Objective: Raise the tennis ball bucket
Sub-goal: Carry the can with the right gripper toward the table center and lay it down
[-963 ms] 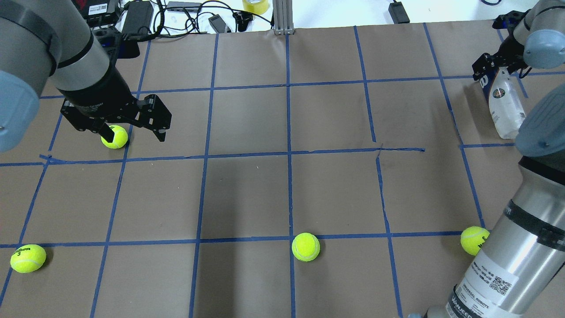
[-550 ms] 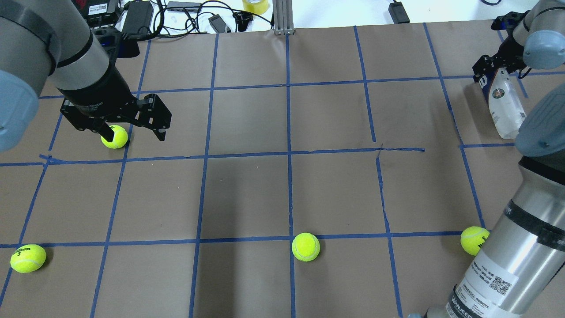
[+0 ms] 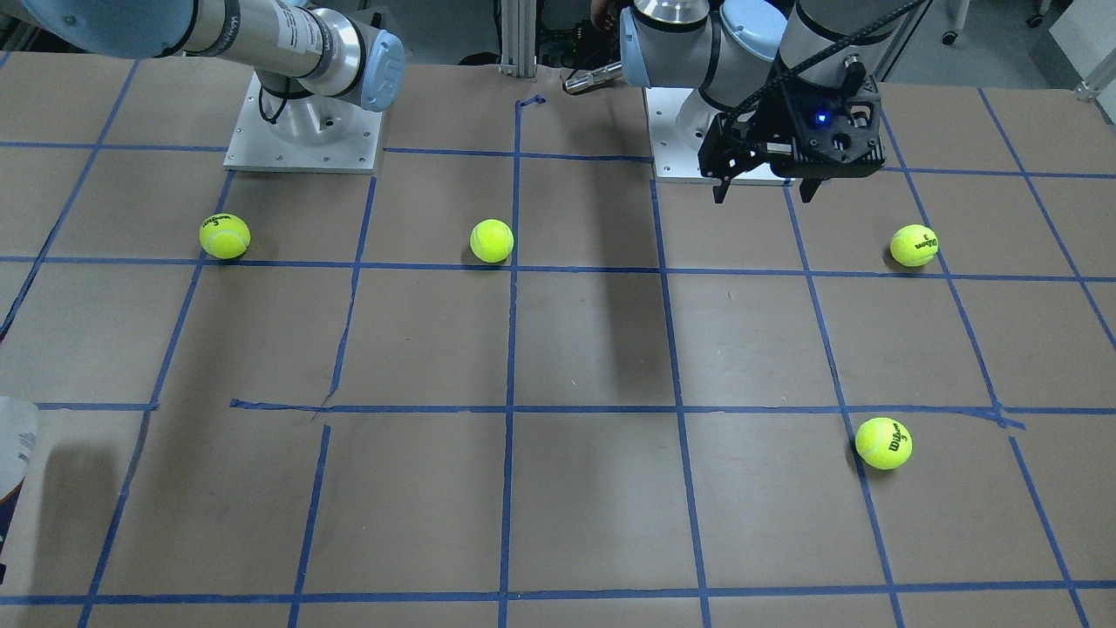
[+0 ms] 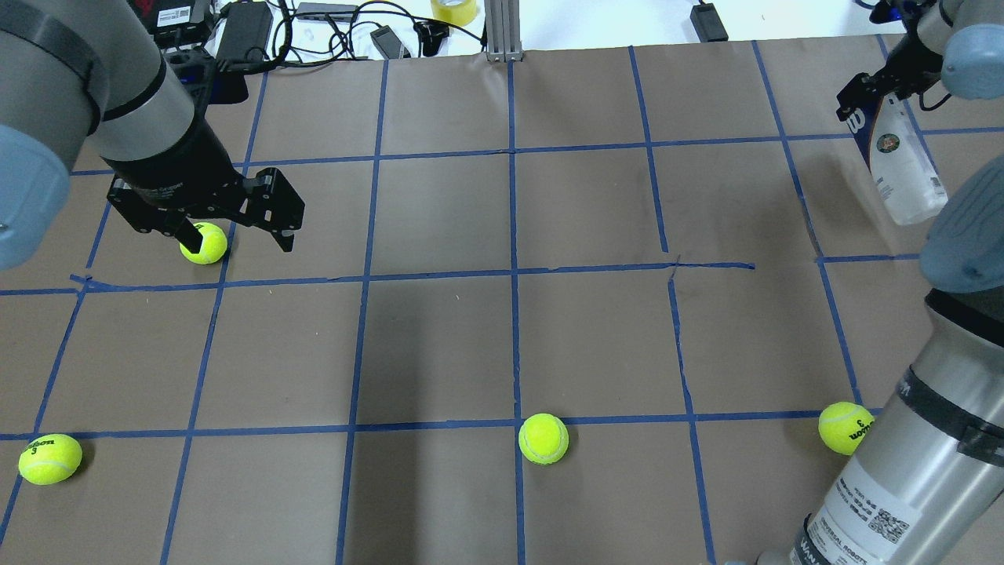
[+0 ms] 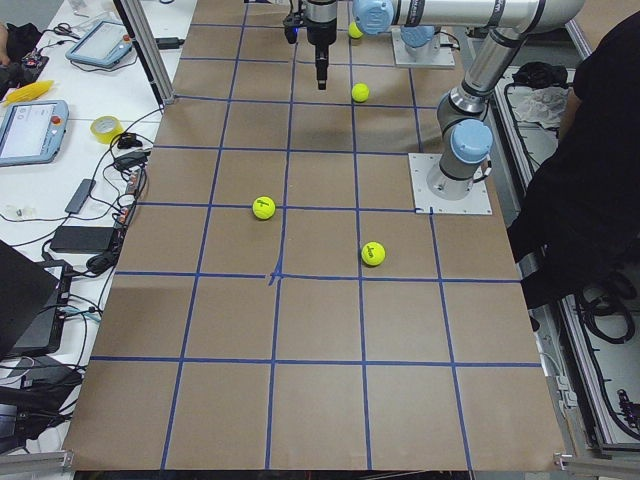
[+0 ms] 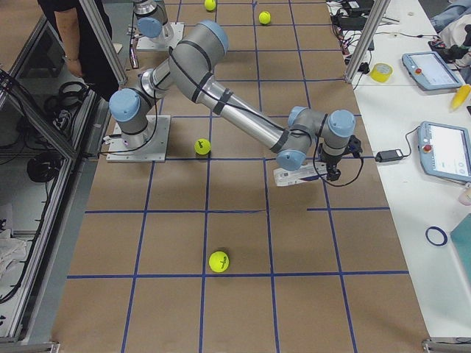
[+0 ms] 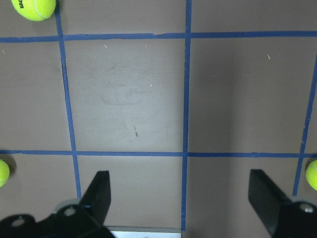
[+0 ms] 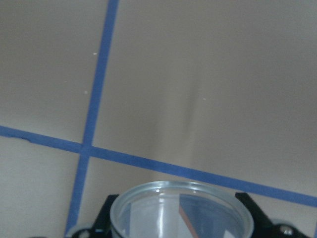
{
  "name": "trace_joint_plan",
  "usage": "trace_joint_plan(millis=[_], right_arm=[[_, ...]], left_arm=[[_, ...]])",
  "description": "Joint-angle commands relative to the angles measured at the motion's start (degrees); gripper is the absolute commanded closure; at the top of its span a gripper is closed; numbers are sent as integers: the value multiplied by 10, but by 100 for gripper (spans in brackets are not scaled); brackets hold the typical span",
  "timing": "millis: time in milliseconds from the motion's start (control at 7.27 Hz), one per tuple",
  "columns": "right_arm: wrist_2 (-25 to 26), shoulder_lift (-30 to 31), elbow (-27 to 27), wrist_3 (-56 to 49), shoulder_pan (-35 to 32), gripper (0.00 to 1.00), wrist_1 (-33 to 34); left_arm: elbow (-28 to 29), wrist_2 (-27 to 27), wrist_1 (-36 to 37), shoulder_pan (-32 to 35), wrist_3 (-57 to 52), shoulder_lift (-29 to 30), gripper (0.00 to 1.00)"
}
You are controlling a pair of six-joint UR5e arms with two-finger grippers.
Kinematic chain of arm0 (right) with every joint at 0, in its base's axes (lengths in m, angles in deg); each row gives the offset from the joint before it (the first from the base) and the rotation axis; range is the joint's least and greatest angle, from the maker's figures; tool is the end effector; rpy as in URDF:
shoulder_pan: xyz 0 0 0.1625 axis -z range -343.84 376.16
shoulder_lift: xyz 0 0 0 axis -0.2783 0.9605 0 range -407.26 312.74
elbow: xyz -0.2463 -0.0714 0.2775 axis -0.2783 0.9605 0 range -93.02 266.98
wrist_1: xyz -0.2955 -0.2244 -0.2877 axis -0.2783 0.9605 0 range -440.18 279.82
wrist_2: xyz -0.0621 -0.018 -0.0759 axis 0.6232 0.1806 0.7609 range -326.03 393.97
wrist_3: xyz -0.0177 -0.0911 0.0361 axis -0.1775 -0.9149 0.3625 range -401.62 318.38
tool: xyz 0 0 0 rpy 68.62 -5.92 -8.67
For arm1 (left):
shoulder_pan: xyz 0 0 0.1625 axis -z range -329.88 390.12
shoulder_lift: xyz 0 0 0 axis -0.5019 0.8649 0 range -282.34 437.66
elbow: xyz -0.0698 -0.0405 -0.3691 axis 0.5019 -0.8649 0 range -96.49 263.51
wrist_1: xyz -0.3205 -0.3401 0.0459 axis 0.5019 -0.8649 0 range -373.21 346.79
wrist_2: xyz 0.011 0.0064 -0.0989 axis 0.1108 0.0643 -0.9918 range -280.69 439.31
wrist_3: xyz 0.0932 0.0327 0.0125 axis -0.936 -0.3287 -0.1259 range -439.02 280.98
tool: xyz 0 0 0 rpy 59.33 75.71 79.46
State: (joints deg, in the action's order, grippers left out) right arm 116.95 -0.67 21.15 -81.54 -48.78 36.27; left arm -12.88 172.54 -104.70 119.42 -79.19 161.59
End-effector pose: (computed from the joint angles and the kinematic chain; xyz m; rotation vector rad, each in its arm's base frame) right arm -0.2054 -0.7827 0.2030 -0.4120 3.0670 -0.2661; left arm -0.1214 -0.5083 0.4331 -0.0130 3.0850 0.0493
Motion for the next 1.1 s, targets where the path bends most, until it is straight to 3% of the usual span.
trace_joint_plan(millis=[0,413,963], right_arm=[[-5,35,-7,-99,-72,35,-20],[12,88,-72,-175,-211,36,-32],[15,80,-82,-314,-412,42,32]], left_arm=[[0,0,0,0,0,0,0],[1,0,1,0,-1,-3,0],[2,-2,2,-4,-2,-6,0]])
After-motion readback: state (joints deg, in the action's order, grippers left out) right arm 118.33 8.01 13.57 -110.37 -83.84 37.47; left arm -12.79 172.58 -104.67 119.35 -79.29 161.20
